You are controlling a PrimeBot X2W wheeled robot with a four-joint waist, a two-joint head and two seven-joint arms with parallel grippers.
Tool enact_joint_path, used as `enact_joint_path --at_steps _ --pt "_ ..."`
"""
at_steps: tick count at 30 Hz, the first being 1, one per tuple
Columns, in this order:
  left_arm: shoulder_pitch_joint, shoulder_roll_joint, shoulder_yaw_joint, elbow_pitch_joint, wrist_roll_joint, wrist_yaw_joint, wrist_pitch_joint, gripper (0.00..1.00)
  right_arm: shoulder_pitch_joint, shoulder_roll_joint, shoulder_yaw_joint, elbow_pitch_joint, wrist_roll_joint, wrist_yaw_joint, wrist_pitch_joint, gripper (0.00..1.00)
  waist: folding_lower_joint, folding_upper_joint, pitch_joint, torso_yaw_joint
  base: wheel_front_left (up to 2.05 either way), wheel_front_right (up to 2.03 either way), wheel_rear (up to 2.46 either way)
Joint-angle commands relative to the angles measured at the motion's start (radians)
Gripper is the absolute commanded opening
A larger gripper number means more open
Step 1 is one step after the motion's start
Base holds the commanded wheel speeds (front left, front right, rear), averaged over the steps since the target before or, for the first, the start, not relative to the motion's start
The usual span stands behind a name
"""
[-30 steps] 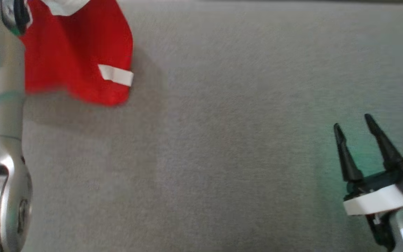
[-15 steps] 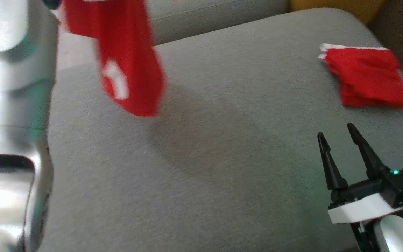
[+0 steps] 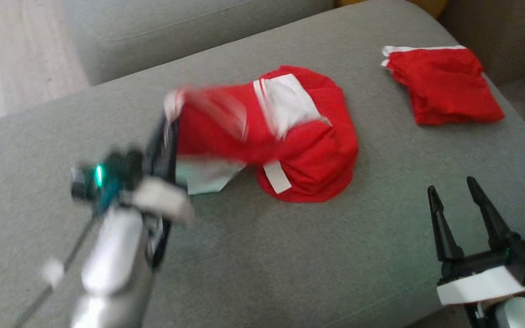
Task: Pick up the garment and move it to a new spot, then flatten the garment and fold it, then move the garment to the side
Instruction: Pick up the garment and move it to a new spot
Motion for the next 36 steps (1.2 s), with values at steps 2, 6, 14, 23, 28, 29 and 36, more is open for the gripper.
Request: enact_joint_path --at_steps 2,6,14,23,28,29,36 --pt "0.041 0.008 0.029 -0.066 -0.034 -0.009 -0.022 0.0 0.0 -0.004 0.012 -0.032 -0.002 -0.001 -0.003 1.0 -0.0001 -0.0001 -0.007 0.035 0.0 0.0 0.0" --pt "0.269 -0.01 0.049 -0.129 -0.062 0.026 -0.03 0.98 0.025 0.0 0.011 -0.011 -0.004 -0.001 -0.003 1.0 -0.0001 -0.0001 -0.044 0.093 0.0 0.0 0.0" --pt "0.517 -0.024 0.08 -0.373 0.006 0.169 -0.03 1.0 0.07 0.022 -0.013 0.028 -0.008 -0.001 -0.003 1.0 -0.0001 -0.0001 -0.108 0.2 0.0 0.0 0.0" --pt "0.712 -0.025 0.053 -0.646 0.1 0.309 -0.03 1.0 0.114 0.062 -0.038 0.06 -0.025 -0.001 -0.003 1.0 -0.0001 -0.0001 -0.174 0.288 0.0 0.0 0.0" --pt "0.781 -0.025 0.037 -0.682 0.142 0.318 -0.031 1.0 0.138 0.076 -0.033 0.06 -0.033 -0.001 -0.003 1.0 -0.0001 -0.0001 -0.192 0.315 0.0 0.0 0.0" --pt "0.789 -0.025 0.038 -0.682 0.141 0.317 -0.031 1.0 0.142 0.078 -0.033 0.06 -0.034 -0.001 -0.003 1.0 -0.0001 -0.0001 -0.195 0.319 0.0 0.0 0.0" --pt "0.804 -0.025 0.046 -0.68 0.144 0.312 -0.031 1.0 0.156 0.09 -0.032 0.058 -0.037 -0.001 -0.003 1.0 -0.0001 -0.0001 -0.206 0.337 0.0 0.0 0.0"
